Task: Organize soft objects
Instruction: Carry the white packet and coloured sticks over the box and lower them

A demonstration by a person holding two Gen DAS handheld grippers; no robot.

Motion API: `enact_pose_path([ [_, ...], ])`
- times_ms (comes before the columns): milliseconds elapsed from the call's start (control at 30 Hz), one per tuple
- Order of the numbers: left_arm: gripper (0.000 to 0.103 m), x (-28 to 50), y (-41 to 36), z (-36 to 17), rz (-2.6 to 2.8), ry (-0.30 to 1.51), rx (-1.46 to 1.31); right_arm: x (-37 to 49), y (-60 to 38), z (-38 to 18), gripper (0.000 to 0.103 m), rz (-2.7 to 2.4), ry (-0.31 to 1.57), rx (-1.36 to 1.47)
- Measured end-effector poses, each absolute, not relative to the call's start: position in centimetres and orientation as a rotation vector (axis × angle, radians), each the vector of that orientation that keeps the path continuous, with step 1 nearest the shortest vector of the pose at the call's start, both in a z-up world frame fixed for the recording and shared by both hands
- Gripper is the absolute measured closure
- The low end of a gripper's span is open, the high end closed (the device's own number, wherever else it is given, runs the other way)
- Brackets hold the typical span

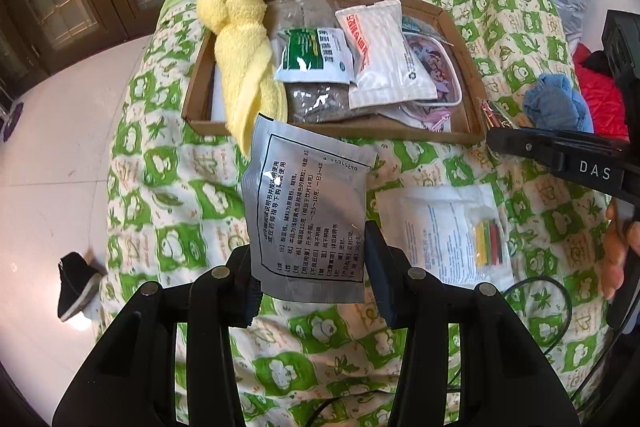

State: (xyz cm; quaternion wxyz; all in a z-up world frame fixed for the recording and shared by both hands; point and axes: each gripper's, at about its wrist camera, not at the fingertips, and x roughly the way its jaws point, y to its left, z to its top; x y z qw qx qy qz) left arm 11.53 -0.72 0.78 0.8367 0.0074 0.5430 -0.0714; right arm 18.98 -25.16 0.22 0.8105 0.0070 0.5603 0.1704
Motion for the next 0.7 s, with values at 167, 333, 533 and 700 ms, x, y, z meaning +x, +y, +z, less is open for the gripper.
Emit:
enact_pose_path([
  [167, 0.059, 13.3, -1.0, 1.5, -0.158, 1.145, 0.036, 20.4, -25.5, 0.4, 0.084, 0.355, 1.194, 0.014],
  [333, 0.059, 16.2, -1.3, 2.6, -0.162, 1.135, 0.047, 22.3, -25.7, 1.0, 0.084, 0.345, 1.182, 0.020],
  [533, 0.059, 19.5, -1.7, 3.5, -0.172, 1.134, 0.036, 24.4, -25.5, 1.4, 0.084, 0.345, 1.167, 0.014],
  [700, 0.059, 21.4, -2.3, 3.4, -0.182, 1.143, 0.043, 25.7, -25.3, 0.9, 0.084, 0.337, 1.174, -0.004],
])
